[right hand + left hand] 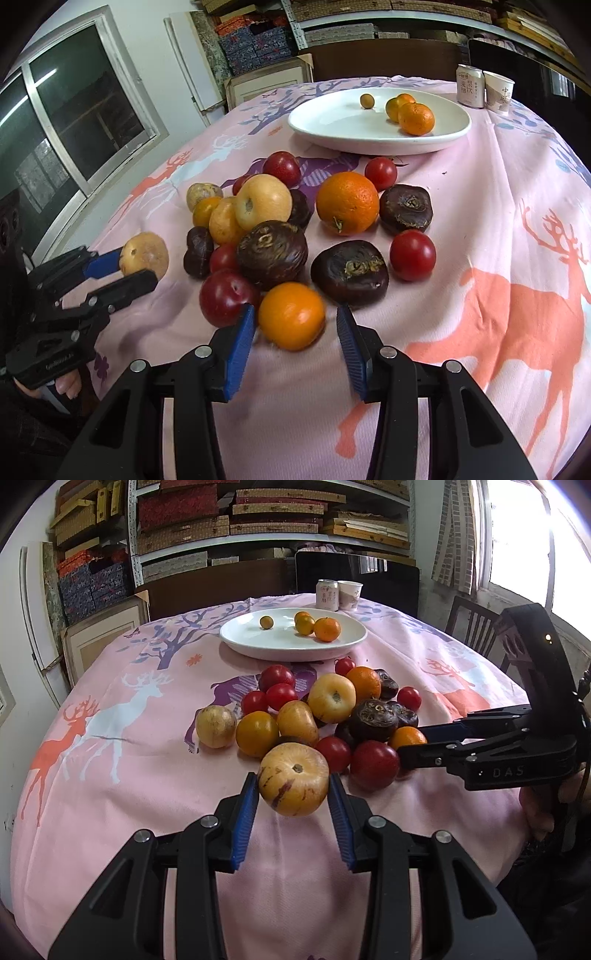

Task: Organize fruits
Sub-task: 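Grasp a pale striped pepino with the left tool while the right tool grasps a mandarin, then carry both fruits onto the white plate and open both tools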

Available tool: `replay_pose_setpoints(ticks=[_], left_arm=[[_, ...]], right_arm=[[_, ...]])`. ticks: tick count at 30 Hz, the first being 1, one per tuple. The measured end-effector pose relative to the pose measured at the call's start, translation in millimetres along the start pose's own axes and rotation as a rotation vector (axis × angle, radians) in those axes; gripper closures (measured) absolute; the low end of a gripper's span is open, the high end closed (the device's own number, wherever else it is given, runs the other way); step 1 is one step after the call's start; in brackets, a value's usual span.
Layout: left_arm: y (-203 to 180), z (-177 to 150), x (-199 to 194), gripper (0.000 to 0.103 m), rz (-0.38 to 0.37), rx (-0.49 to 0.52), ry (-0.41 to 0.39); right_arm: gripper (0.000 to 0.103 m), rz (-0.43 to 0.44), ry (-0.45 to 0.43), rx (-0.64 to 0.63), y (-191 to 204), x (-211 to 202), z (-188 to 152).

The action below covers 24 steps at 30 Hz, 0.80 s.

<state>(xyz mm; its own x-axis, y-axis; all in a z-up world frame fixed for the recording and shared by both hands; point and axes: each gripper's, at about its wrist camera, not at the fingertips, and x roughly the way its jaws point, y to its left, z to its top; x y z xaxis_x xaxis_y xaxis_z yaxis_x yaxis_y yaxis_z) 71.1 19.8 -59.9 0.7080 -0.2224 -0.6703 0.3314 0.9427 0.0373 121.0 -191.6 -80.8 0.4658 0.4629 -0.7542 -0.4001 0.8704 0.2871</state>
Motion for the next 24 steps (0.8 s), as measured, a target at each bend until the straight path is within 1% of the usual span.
replay_pose_setpoints(ticks=[1, 3, 4, 8, 13, 24], left_arm=[[-0.3, -0.3, 0.4, 0.066, 0.002, 0.000, 0.001], [-0.1, -0.5, 0.3, 0.066, 0.002, -0.001, 0.001], [-0.1, -0.5, 0.5, 0.066, 0.003, -0.001, 0.001], [-0.4, -1.0, 0.9, 0.066, 0.003, 0.000, 0.005], [-0.4, -0.9, 1.3, 0.066, 0.003, -0.001, 0.007], [-2.0, 0.1, -0.1, 0.066, 0.008, -0.001, 0.005]], right_arm=[[0.059, 0.000, 0.004, 0.003, 0.4, 1.3, 0.0], [0.066, 0.008, 0.003, -0.011, 2.4, 1.6, -2.0], [0.067, 0.013, 0.000, -0.010, 2.9, 0.7, -2.8], [0.067, 0.027, -0.016, 0.018, -2.2, -2.4, -4.6], [0.067, 0.042, -0.043, 0.024, -4.6, -12.8, -8.0], [0.067, 0.038, -0.098, 0.041, -12.1, -30.6, -7.5]])
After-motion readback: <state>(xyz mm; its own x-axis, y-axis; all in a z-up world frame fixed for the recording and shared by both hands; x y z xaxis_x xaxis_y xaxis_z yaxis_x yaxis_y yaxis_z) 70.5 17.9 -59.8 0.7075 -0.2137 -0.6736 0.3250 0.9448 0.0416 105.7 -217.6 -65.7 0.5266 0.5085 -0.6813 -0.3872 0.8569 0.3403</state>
